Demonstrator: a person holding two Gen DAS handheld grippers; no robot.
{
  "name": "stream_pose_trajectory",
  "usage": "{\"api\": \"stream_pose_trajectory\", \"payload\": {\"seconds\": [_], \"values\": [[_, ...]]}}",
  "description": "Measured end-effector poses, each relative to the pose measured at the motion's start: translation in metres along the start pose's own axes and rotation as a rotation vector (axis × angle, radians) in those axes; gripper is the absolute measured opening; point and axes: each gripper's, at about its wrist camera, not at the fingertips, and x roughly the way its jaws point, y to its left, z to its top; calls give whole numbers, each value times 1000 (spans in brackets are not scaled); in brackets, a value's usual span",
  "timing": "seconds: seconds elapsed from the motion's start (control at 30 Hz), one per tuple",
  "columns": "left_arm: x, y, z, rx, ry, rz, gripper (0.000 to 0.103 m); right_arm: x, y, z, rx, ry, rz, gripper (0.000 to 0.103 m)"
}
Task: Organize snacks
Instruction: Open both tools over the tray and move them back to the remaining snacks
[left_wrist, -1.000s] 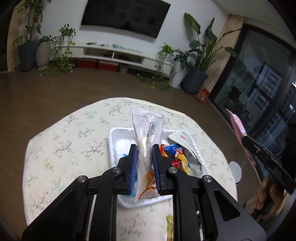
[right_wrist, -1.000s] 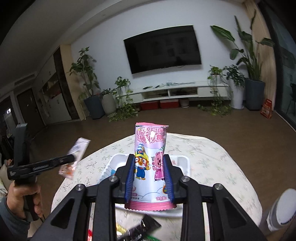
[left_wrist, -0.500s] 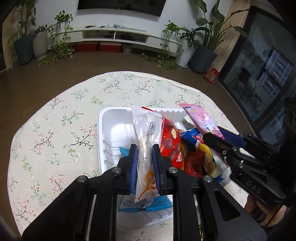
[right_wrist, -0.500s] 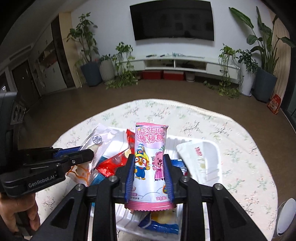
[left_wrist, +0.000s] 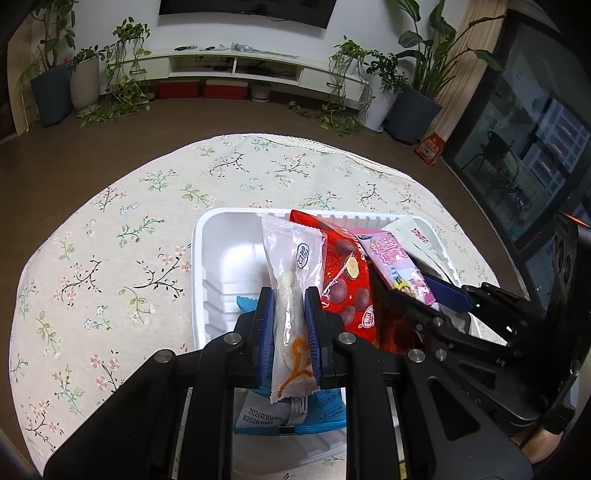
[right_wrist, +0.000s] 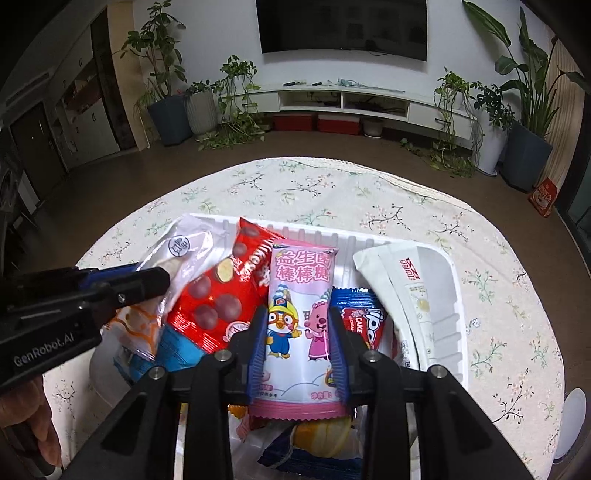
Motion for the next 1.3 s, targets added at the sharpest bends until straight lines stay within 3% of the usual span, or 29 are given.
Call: {"api": "stream_pose_trajectory", "payload": {"seconds": [0.17, 0.23, 0.27, 0.3, 0.43, 0.53, 0.57, 0.6, 0.7, 0.77, 0.83, 0.97, 1.2, 1.3], "values": [[0, 5, 1, -13, -6, 7, 26, -2, 2, -2, -15, 6, -11, 45], [-5, 5, -1, -12, -13, 9, 42, -6, 1, -3, -10, 3, -13, 45], [-8, 5, -1, -11, -17, 7, 59, -8, 0, -4, -7, 0, -13, 46], [-12, 4, -2, -7, -22, 4, 65, -10, 0, -3, -6, -2, -15, 47], [-30, -1, -7, 1, -46, -3, 69, -19, -1, -5, 0, -16, -16, 54], [-57, -10, -17, 12, -85, 2, 87, -34, -2, -7, 12, -41, -12, 62], [-64, -11, -21, 14, -100, 0, 99, -44, -3, -9, 20, -65, -10, 69], [-75, -12, -27, 21, -119, 4, 103, -53, -4, -11, 26, -87, -6, 77], [-105, -17, -50, 57, -180, 17, 103, -89, -13, -22, 67, -176, 4, 95], [-126, -20, -73, 96, -247, 19, 103, -114, -22, -36, 104, -212, 9, 96], [-140, -23, -92, 99, -259, 21, 103, -134, -29, -47, 132, -223, 9, 96], [-154, -26, -129, 65, -200, 5, 103, -176, -40, -73, 188, -273, -6, 96], [-154, -27, -208, -48, -98, -63, 102, -213, -30, -137, 213, -195, 24, 96], [-148, -33, -227, -27, -61, -47, 102, -216, -20, -169, 220, -178, 23, 87]]}}
